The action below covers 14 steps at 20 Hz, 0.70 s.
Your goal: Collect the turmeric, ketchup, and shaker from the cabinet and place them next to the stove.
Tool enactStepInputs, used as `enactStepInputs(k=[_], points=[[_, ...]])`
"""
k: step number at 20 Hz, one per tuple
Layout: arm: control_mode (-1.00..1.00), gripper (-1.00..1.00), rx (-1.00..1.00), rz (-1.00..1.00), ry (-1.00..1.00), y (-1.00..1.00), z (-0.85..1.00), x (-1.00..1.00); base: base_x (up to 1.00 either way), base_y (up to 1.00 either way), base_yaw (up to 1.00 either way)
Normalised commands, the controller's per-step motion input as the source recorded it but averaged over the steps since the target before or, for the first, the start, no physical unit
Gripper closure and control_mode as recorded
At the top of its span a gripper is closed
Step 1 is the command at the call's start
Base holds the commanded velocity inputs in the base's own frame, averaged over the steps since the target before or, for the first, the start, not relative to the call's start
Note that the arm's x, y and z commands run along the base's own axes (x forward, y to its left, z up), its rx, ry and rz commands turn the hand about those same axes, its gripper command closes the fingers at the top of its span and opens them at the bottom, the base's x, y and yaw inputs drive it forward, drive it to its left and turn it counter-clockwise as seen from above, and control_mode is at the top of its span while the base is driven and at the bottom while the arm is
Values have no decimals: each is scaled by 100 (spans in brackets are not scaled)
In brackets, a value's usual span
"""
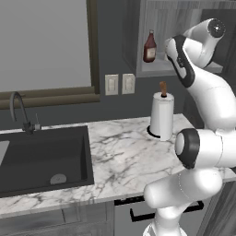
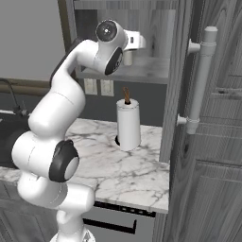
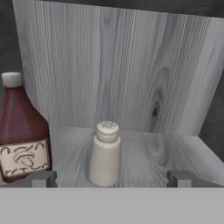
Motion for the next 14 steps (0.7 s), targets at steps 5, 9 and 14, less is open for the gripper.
enactStepInputs(k=[5,9,14], points=[[-100,-100,0,0,0,2,-8,17,0,0,0],[-100,-100,0,0,0,0,-9,12,0,0,0],[-100,-100,0,0,0,0,-9,12,0,0,0]])
